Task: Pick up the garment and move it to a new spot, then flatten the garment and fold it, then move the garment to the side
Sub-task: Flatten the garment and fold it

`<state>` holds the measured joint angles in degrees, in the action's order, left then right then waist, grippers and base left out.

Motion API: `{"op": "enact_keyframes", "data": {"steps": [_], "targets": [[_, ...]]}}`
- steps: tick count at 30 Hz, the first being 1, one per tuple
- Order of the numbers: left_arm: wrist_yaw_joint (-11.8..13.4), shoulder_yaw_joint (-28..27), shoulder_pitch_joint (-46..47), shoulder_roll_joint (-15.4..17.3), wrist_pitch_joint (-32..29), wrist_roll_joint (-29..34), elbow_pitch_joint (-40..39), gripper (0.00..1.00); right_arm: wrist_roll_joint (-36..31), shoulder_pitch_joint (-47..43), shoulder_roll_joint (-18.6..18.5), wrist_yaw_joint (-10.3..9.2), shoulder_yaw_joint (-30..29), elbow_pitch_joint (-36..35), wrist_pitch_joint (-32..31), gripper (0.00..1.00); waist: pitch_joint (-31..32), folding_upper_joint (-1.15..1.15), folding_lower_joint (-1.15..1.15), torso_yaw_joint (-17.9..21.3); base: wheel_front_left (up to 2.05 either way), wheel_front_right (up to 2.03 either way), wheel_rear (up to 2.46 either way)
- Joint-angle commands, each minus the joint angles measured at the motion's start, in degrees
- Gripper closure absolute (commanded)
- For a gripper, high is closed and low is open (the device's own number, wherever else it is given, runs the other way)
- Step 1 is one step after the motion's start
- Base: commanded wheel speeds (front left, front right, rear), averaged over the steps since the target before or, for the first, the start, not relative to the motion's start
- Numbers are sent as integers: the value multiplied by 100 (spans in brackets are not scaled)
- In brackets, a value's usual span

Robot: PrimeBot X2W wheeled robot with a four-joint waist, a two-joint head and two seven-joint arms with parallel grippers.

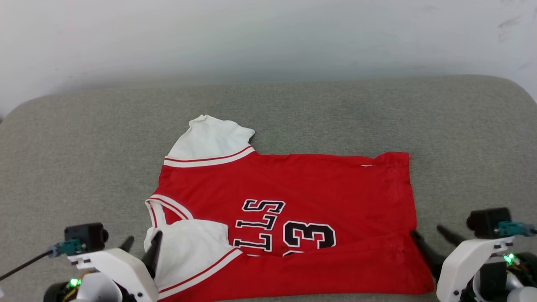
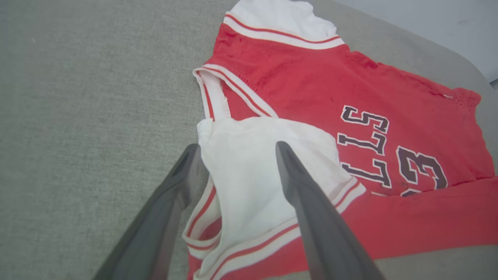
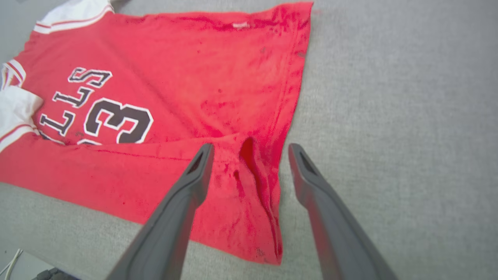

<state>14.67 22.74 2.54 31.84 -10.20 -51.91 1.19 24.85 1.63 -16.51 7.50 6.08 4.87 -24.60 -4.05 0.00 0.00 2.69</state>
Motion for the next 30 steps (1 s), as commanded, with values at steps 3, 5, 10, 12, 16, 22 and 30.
{"op": "enact_keyframes", "data": {"steps": [3, 5, 10, 12, 16, 22, 30], "targets": [[106, -135, 217, 69, 344, 252, -117, 0, -305, 96, 179, -2, -166, -89, 694, 0, 71, 0, 0, 103, 0, 0, 0], [157, -183, 350, 79, 523, 401, -156, 0, -535, 172, 285, -2, -300, -176, 1074, 0, 85, 0, 0, 158, 0, 0, 0], [240, -288, 710, 76, 814, 627, -163, 0, -869, 298, 570, -2, -460, -346, 1691, 0, -19, 0, 0, 283, 0, 0, 0], [222, -337, 947, 74, 886, 689, -129, 0, -985, 418, 683, -2, -497, -467, 1956, 0, -157, 0, 0, 346, 0, 0, 0], [134, -412, 1554, 124, 916, 787, 15, 0, -1188, 714, 878, -2, -514, -672, 2333, 0, -616, 0, 0, 481, 0, 0, 0], [-224, -366, 2713, 328, 503, 808, 381, 0, -1351, 1179, 1085, -2, -506, -926, 2631, 0, -1399, 0, 0, 700, 0, 0, 0], [-837, -129, 4471, 808, -998, 683, 1109, 0, -1406, 1546, 1232, -2, -412, -1138, 2825, 0, -2089, 0, 0, 1088, 0, 0, 0]]}}
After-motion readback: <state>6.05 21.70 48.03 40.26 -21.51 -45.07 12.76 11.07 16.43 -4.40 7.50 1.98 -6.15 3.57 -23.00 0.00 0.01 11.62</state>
